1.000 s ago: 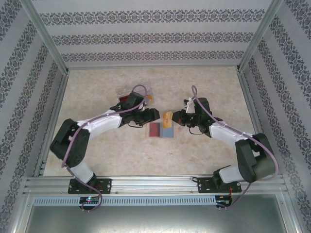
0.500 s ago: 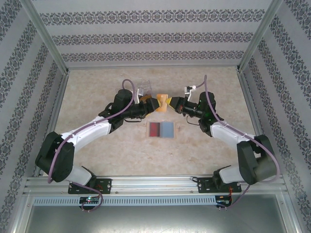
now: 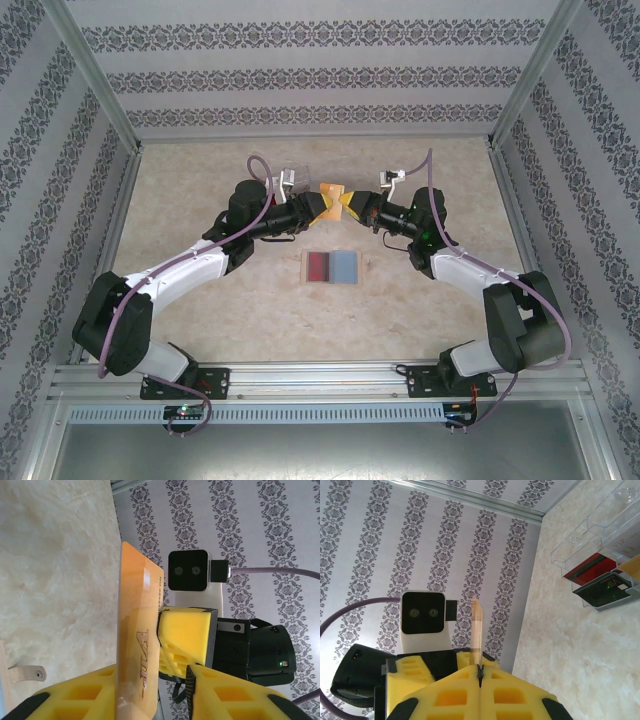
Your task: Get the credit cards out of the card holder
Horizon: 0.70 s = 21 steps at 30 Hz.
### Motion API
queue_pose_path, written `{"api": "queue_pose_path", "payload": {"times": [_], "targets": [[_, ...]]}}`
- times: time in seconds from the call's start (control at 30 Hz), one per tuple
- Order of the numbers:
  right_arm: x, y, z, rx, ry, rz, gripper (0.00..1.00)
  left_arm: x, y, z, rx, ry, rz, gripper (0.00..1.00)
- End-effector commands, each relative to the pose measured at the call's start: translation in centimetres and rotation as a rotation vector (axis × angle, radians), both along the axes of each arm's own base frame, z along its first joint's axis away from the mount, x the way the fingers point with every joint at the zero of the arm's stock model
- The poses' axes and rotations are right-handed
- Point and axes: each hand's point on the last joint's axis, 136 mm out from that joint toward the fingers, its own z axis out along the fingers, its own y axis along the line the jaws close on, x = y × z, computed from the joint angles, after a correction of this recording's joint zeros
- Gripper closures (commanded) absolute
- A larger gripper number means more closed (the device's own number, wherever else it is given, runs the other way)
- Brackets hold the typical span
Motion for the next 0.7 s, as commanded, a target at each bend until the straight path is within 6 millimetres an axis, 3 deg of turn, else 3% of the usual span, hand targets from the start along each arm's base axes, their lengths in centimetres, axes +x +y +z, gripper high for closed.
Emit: {"api": "queue_pose_path", "payload": {"times": [0.0, 0.17, 0.27, 0.3, 0.47, 0.57, 0.67], "targets": [[0.3, -0.1, 1.0, 0.015, -0.044, 0.004, 1.00, 0.0, 0.7, 2.4, -0.054, -0.070, 0.021, 0.72], [0.3, -0.2, -0.4, -0.052, -0.011, -0.006, 1.00, 0.2, 0.9, 1.3, -0.043, -0.043, 0.038, 0.97], [0.2, -0.3, -1.7, -0.114, 0.026, -0.011, 1.00, 0.2, 1.0, 0.4, -0.013, -0.031, 0.045, 1.00], [0.1, -0.3, -2.1, -0.131, 0.040, -0.009, 0.96, 0.3, 1.1, 0.0, 0.006, -0.027, 0.052, 1.00], [-0.2, -0.6, -4.9, -0.231, 0.116, -0.005, 0.44, 0.3, 3.4, -3.1, 0.227, -0.021, 0.126, 1.00], [-0.6, -1.1, -6.8, -0.320, 0.129, -0.017, 0.25, 0.3, 5.5, -4.5, 0.415, -0.046, 0.154, 1.00], [-0.9, -2.3, -8.6, -0.420, 0.134, -0.055, 0.12, 0.4, 7.2, -5.1, 0.601, -0.105, 0.130, 1.00]]}}
